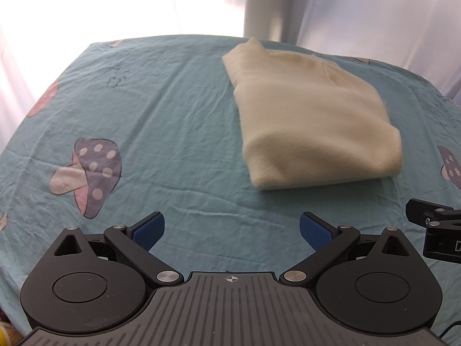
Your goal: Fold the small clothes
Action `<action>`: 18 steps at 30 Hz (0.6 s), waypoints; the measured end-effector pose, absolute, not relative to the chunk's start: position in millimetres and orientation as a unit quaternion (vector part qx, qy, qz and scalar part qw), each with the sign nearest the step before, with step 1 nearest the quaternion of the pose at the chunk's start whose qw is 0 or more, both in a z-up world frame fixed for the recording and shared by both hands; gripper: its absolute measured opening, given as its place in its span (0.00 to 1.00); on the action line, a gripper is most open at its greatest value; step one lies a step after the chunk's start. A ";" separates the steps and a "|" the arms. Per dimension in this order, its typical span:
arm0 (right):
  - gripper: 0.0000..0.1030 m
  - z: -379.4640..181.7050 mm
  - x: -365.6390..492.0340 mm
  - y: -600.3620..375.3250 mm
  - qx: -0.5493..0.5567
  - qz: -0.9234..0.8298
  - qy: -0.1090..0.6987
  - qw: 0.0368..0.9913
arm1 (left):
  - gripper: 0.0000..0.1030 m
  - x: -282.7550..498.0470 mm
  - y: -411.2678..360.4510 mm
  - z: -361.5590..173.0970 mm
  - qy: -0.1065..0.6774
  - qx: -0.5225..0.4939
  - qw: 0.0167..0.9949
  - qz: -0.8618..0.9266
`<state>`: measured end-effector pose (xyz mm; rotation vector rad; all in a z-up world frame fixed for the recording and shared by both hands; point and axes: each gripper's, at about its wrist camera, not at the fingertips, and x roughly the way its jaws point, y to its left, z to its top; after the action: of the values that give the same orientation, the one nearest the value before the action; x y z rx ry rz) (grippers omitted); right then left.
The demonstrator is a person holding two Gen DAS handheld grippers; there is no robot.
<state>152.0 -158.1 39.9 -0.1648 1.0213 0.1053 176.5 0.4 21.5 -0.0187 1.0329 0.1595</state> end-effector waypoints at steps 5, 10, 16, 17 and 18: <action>0.96 39.9 152.0 -158.3 -0.079 0.051 0.488 0.868 | 0.99 176.0 1.0 21.5 0.493 -0.010 0.867 0.077; 0.96 40.7 151.3 -158.0 -0.079 0.050 0.487 0.868 | 0.99 175.5 1.8 21.5 0.493 -0.011 0.866 0.079; 0.96 41.0 151.3 -158.3 -0.079 0.050 0.487 0.868 | 0.99 175.6 2.4 21.4 0.493 -0.011 0.867 0.078; 0.96 40.8 151.5 -158.3 -0.079 0.050 0.487 0.868 | 0.99 175.7 2.4 21.4 0.493 -0.011 0.867 0.078; 0.96 40.6 151.5 -158.4 -0.079 0.050 0.487 0.868 | 0.99 175.7 2.4 21.4 0.493 -0.011 0.866 0.078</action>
<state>151.5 -158.4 40.6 -0.1659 1.0200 0.1048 175.7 2.4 21.4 -0.0220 1.0324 0.1636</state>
